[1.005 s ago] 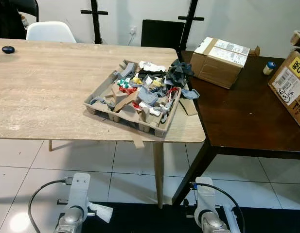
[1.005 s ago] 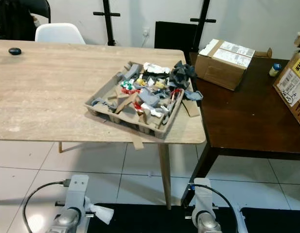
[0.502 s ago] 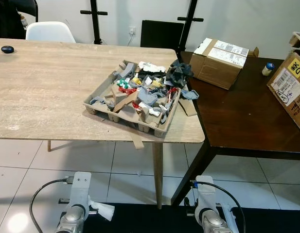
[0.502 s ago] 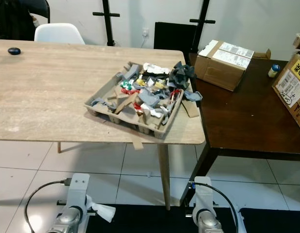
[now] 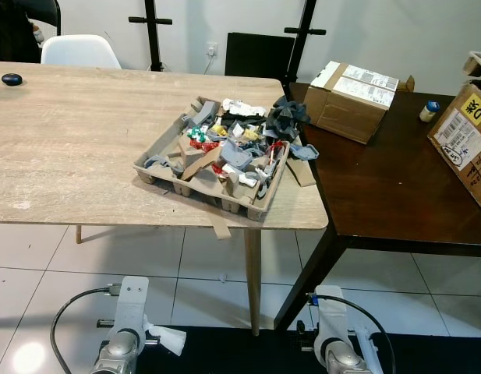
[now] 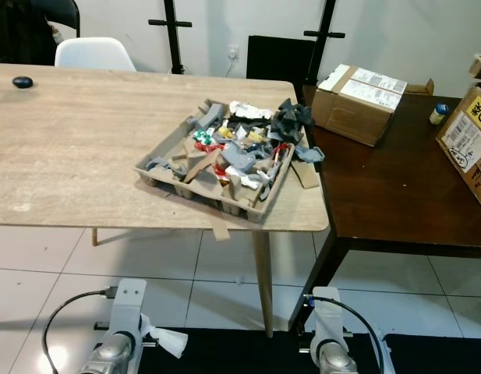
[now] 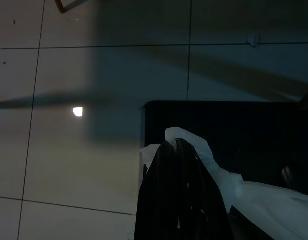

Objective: Picking trash to rubbish bin

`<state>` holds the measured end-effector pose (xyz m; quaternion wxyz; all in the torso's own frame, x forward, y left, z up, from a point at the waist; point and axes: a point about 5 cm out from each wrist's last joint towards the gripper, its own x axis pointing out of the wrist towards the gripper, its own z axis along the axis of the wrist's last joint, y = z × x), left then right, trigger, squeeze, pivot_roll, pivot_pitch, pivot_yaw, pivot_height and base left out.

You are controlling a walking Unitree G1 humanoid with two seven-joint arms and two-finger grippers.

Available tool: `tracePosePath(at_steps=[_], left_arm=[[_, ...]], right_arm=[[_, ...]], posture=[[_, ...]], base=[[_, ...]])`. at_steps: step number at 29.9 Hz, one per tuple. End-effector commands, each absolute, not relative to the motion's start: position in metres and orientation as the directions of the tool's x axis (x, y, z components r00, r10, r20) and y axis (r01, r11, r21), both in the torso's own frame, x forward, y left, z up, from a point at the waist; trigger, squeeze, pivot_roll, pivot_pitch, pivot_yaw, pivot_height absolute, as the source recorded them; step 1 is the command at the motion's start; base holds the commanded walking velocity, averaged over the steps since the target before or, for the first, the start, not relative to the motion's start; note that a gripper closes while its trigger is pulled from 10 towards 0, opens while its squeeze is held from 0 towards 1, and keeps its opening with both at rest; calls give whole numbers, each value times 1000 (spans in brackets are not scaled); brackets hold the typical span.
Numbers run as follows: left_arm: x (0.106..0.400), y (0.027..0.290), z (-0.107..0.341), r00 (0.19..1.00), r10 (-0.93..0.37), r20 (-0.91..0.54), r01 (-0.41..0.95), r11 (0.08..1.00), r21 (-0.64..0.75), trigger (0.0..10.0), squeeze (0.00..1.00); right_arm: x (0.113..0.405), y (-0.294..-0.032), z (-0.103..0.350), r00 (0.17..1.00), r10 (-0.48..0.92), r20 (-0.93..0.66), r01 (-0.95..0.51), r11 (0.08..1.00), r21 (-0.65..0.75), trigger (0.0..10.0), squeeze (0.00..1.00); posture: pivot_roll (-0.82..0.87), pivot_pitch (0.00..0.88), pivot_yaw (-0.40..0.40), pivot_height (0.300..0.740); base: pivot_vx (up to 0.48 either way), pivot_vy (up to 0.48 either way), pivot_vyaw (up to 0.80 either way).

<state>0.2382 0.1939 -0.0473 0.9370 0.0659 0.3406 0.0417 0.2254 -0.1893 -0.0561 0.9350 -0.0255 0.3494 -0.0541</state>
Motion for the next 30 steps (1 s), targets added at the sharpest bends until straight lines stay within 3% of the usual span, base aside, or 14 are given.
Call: tracePosePath(at_steps=[1, 30], left_arm=[[230, 190, -54, 739, 110, -665, -11, 988, 151, 10000, 0], [223, 191, -58, 728, 114, -676, -10, 988, 155, 10000, 0]], right_arm=[[218, -194, -61, 729, -135, -671, 98, 991, -92, 10000, 0], [213, -196, -63, 722, -128, -680, 85, 992, -97, 10000, 0]], posture=[[94, 92, -39, 740], [95, 81, -47, 740]], base=[[0, 0, 0], [0, 0, 0]])
